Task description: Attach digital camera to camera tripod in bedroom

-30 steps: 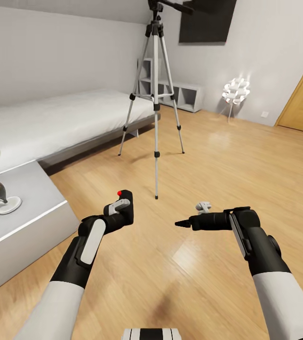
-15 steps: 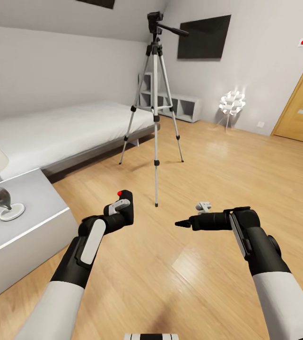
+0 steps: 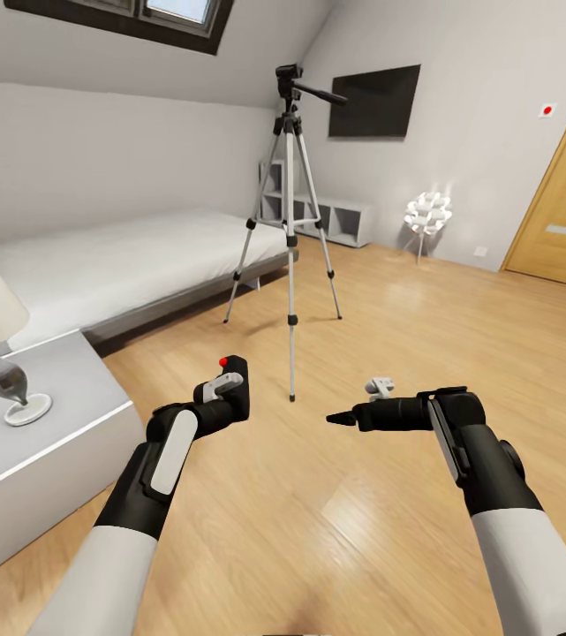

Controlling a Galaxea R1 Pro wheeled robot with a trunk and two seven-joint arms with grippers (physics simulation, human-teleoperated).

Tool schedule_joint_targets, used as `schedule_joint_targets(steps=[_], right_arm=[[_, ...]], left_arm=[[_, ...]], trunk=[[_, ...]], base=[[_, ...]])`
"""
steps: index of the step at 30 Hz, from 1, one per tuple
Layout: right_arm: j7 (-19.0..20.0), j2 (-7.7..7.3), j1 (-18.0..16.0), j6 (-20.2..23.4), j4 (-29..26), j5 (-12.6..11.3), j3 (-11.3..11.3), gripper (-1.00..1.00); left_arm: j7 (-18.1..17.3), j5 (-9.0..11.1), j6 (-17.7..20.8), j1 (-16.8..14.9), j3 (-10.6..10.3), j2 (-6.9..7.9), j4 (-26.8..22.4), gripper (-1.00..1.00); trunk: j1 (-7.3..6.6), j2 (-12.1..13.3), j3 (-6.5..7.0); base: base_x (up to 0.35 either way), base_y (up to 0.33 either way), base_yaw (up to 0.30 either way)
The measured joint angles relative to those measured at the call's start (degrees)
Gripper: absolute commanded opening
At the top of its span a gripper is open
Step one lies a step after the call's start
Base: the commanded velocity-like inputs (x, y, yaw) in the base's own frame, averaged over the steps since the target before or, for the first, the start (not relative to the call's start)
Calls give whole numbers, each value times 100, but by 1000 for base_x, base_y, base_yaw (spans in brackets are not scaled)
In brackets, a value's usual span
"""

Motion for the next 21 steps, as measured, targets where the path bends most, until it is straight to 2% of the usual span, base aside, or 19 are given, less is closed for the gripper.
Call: schedule_joint_targets(steps=[21], right_arm=[[0,-8,0,0,9,8,-5,100]], left_arm=[[-1,-9,0,0,0,0,70,-100]], trunk=[[-54,28,466]], base=[[0,0,0]])
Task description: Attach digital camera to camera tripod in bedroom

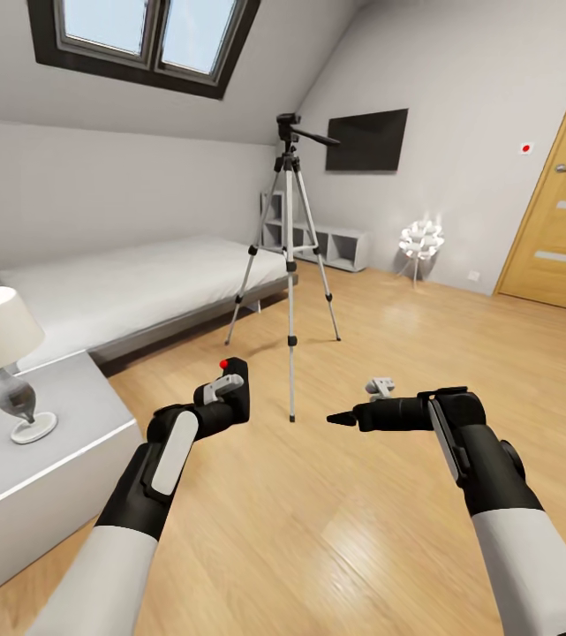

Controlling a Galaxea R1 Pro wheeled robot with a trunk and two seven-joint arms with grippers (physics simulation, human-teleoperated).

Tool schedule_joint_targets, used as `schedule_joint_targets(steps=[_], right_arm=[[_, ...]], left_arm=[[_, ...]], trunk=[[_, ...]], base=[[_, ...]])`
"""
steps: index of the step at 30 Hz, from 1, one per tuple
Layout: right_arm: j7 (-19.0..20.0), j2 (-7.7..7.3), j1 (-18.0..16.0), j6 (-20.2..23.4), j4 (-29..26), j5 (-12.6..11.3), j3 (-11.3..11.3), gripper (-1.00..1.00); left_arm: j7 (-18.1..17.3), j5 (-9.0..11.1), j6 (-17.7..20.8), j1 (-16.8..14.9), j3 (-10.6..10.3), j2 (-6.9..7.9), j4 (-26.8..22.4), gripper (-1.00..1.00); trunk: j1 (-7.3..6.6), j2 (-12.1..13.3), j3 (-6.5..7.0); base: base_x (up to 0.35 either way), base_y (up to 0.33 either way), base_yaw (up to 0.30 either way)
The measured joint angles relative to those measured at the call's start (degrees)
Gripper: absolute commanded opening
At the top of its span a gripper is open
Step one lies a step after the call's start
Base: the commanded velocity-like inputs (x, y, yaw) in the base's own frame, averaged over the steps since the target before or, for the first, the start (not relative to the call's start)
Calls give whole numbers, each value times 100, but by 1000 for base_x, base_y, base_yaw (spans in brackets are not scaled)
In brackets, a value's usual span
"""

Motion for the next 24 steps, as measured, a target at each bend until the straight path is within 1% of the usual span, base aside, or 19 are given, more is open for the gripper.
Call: schedule_joint_targets(steps=[24], right_arm=[[5,0,0,0,0,0,-1,100]], left_arm=[[1,0,0,0,2,0,18,-100]], trunk=[[-62,32,532]], base=[[0,0,0]])
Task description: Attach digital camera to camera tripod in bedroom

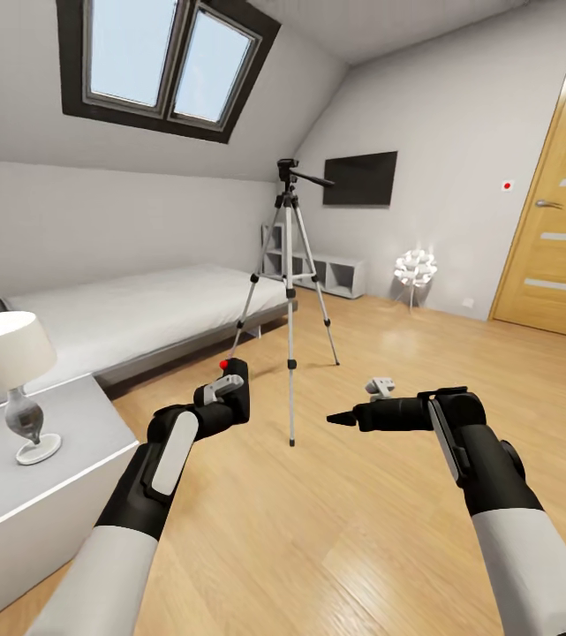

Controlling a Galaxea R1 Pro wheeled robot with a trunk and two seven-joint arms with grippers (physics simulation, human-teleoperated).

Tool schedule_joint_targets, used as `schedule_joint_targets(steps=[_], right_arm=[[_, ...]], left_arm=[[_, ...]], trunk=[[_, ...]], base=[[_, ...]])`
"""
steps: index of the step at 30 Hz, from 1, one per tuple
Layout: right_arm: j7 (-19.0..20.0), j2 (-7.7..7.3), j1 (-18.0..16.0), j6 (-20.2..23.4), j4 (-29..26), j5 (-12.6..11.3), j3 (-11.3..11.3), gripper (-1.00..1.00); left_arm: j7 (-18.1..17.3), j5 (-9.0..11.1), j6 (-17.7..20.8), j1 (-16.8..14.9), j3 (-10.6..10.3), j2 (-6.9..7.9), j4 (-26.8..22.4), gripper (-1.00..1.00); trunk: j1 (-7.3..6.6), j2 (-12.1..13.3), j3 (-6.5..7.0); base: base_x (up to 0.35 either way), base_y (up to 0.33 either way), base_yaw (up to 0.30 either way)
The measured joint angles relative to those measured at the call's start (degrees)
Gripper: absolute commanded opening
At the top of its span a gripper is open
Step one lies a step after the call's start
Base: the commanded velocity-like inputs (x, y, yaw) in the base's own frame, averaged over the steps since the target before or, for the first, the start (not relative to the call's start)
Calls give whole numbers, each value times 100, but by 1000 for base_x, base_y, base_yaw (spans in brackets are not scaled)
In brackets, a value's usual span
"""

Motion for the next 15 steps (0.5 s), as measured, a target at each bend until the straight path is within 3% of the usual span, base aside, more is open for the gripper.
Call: schedule_joint_targets(steps=[4,15], right_arm=[[-1,0,0,0,0,0,0,100],[-3,0,0,-1,0,1,0,100]], left_arm=[[0,0,0,0,-2,0,0,-100],[1,-2,0,0,-1,0,0,-100]], trunk=[[-10,5,89],[-251,445,287]], base=[[0,0,0],[0,0,0]])
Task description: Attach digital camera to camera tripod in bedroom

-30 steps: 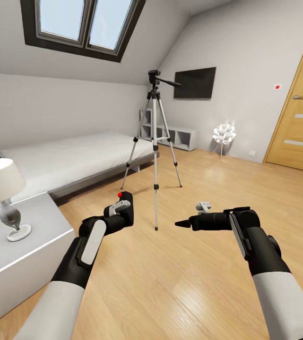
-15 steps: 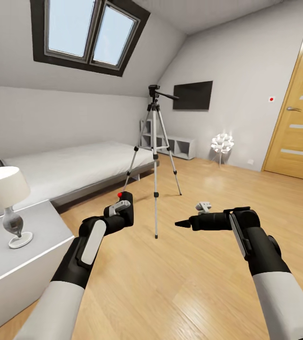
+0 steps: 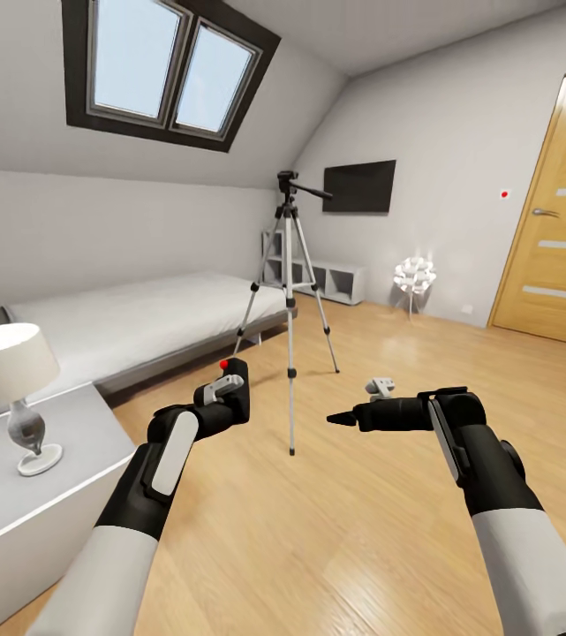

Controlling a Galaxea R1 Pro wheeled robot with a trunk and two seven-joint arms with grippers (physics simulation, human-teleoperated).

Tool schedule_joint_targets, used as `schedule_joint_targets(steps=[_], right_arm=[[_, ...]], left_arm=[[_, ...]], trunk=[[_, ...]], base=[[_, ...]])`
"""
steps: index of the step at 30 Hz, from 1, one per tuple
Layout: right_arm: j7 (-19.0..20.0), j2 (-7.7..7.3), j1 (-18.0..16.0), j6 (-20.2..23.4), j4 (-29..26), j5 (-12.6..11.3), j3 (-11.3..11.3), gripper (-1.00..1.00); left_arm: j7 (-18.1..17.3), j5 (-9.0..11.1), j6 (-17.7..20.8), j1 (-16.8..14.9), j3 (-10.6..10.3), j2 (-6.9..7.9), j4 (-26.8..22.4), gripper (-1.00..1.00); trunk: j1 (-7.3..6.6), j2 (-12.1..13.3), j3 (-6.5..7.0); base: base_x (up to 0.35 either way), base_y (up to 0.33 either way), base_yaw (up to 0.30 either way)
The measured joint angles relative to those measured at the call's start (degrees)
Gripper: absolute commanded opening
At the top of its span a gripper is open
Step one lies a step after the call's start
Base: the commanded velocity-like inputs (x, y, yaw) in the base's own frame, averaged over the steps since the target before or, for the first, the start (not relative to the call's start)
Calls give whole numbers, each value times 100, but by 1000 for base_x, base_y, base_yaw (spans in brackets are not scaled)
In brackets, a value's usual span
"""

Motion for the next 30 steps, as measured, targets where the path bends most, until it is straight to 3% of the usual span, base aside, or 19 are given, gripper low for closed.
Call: schedule_joint_targets(steps=[30], right_arm=[[-2,0,0,0,0,0,0,100]], left_arm=[[-8,0,0,0,7,0,94,-100]], trunk=[[-659,1203,539]], base=[[0,0,0]])
